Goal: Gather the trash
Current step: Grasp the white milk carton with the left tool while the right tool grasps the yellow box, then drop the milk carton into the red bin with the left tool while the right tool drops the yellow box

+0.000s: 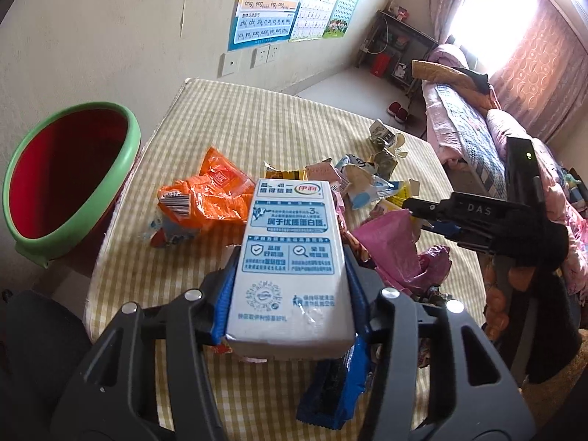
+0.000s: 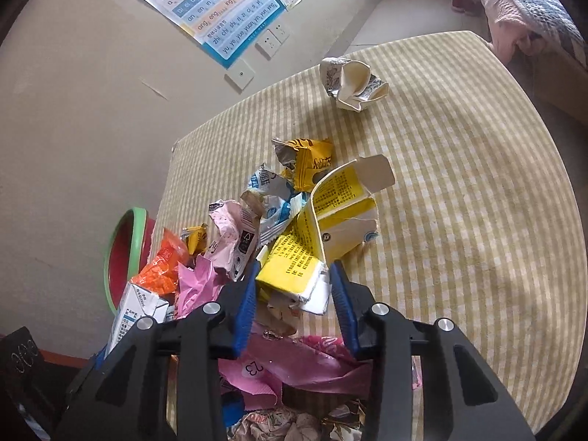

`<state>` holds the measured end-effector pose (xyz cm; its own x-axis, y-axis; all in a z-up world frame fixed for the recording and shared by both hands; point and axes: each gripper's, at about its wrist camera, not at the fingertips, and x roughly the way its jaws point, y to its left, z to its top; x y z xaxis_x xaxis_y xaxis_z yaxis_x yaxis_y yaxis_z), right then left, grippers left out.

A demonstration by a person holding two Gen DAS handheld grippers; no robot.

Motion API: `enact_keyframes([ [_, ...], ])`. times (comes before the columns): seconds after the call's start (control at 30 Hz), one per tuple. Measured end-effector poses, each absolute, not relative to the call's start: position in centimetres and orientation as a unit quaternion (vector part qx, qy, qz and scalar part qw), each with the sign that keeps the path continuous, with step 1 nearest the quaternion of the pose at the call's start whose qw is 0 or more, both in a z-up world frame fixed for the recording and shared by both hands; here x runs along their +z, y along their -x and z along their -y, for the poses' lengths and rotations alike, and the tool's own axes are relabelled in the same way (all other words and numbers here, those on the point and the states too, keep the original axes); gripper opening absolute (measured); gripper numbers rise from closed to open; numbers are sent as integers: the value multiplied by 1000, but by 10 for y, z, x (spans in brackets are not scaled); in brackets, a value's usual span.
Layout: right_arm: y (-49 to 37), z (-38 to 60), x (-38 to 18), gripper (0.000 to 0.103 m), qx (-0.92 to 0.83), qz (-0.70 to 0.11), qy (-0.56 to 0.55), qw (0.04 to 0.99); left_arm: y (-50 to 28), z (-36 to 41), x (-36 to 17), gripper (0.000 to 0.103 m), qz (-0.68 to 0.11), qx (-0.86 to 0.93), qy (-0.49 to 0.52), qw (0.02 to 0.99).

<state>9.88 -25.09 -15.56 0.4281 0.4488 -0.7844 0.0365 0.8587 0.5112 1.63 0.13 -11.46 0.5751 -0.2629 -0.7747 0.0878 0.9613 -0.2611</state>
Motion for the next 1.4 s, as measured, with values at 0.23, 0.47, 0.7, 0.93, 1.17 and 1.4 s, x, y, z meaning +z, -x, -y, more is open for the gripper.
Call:
enact_keyframes([
  [0.23, -67, 244, -99, 37, 133, -457, -201, 856, -10, -21, -91, 49, -414, -104, 131, 895],
  [0.47, -69, 182, -46, 37, 218, -414, -176, 866, -12, -77, -51, 49, -360, -54, 151, 919],
  [0.7, -105, 61, -46, 37, 335, -427, -155, 826, -19, -170, -47, 49, -338, 87, 142, 926],
  [0.93, -150, -43, -68, 37, 382, -459, -142, 789, -45, -226, -69, 49, -368, 152, 144, 906],
  [1.17, -173, -80, -103, 47, 382, -491, -150, 768, -56, -244, -102, 50, -406, 158, 171, 884],
  [1.4, -170, -44, -97, 57, 361, -473, -156, 788, -56, -245, -110, 69, -406, 148, 170, 886],
])
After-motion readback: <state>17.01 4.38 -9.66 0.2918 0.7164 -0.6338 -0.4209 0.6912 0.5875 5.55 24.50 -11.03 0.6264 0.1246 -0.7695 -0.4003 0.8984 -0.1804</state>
